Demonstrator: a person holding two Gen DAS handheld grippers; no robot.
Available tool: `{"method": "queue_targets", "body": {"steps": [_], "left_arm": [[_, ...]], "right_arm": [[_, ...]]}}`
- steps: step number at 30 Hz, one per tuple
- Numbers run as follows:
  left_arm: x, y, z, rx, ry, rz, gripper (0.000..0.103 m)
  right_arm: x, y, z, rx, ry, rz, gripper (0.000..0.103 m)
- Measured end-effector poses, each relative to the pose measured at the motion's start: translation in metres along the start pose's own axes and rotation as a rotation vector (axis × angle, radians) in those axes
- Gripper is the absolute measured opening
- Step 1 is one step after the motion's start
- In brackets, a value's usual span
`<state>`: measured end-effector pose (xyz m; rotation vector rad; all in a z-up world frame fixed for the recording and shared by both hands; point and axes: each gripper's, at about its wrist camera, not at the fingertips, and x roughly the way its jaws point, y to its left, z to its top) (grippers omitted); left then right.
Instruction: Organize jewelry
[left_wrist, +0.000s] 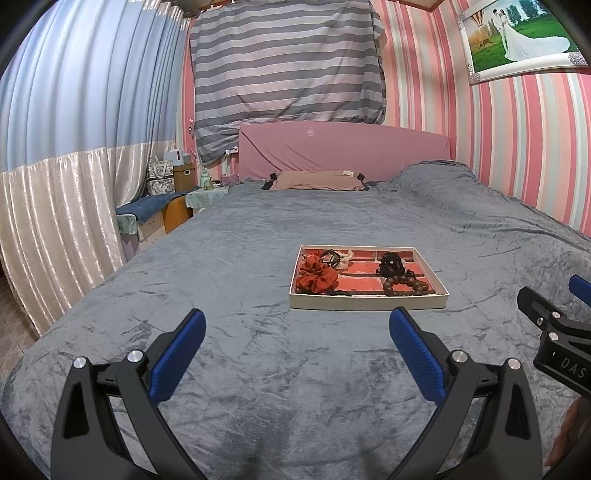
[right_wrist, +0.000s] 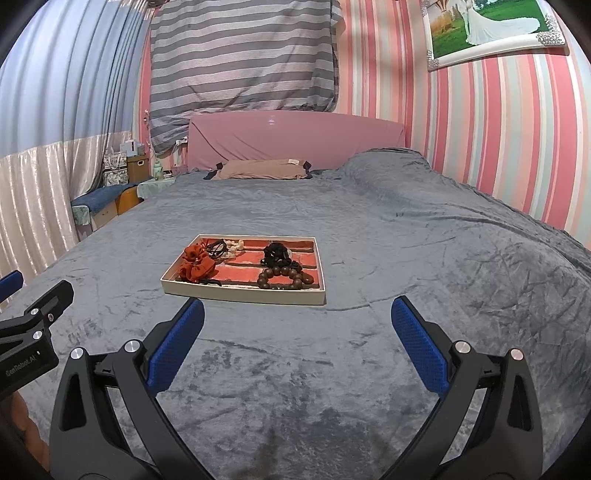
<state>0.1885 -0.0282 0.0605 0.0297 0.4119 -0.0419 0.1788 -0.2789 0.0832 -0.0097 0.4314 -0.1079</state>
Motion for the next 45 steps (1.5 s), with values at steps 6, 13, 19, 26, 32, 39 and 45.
{"method": "queue_targets", "body": {"steps": [6, 13, 19, 26, 32, 39, 45], "left_arm": [[-0.0014, 0.0007, -0.0003, 0.005, -0.002, 0.003, 0.097], [-0.0013, 0.0034, 0.0, 0.005, 0.005, -0.004, 0.097], [-0.0002, 0.0019, 0.0015, 0.008, 0.005, -0.006, 0.097], [0.0001, 0.0037, 0.0012, 0.007, 0.006, -0.005, 0.097], [0.0001, 0.0024, 0.0012, 0.008, 0.005, -0.003, 0.097], [0.0008, 0.0019, 0.0009, 0.01, 0.007, -0.004, 0.097], [0.0015, 0.0027, 0.0004, 0.01, 0.015, -0.007, 0.097]], "right_arm": [[0.0001, 0.0, 0.0001, -0.002, 0.0, -0.001, 0.099], [0.0005, -0.0009, 0.0009, -0.004, -0.001, -0.008, 0.099], [0.0006, -0.0016, 0.0015, -0.005, 0.0, -0.008, 0.099], [0.0012, -0.0022, 0.0016, -0.003, 0.004, -0.008, 0.099], [0.0014, -0.0025, 0.0017, -0.002, 0.005, -0.008, 0.099], [0.002, -0.0033, 0.0014, -0.002, 0.006, -0.013, 0.099], [0.0019, -0.0036, 0.0014, -0.001, 0.006, -0.014, 0.099]]}}
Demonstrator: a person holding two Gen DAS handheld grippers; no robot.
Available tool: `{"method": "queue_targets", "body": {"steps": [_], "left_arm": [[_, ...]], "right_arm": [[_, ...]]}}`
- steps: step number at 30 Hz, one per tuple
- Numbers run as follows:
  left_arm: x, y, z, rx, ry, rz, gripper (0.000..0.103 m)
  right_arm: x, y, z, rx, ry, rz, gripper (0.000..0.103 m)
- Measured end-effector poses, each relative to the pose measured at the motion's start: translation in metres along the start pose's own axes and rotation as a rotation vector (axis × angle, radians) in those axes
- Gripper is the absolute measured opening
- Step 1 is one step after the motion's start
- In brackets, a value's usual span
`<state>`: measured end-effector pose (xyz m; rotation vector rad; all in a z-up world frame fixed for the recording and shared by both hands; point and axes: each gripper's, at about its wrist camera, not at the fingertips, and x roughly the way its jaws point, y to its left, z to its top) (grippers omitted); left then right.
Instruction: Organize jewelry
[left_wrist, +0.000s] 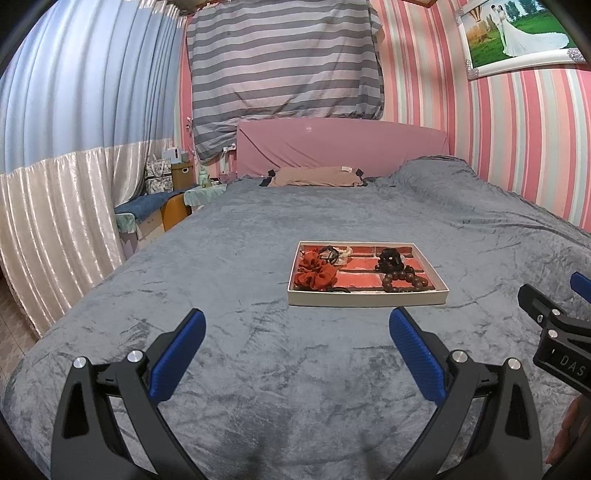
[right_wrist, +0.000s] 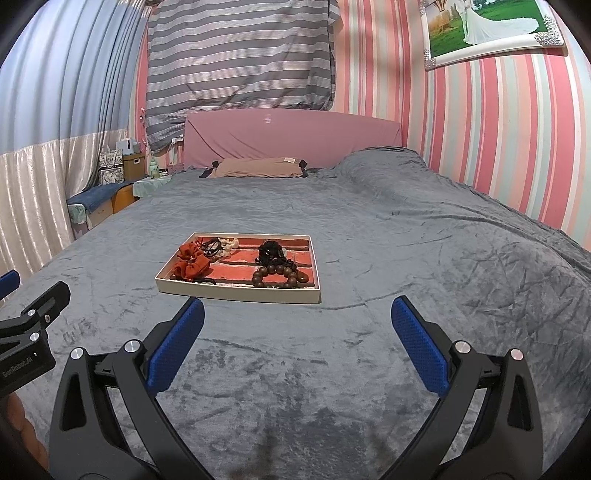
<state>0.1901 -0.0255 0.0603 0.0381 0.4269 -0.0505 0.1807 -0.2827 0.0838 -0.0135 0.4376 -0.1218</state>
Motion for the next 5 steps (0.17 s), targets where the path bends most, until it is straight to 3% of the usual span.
{"method": "queue_targets", "body": {"steps": [5], "left_arm": [[-0.0002, 0.001, 0.0001, 0.0, 0.001, -0.001, 0.097]], "right_arm": [[0.0004, -0.0001, -0.0003, -0.002, -0.002, -0.002, 0.099]]}}
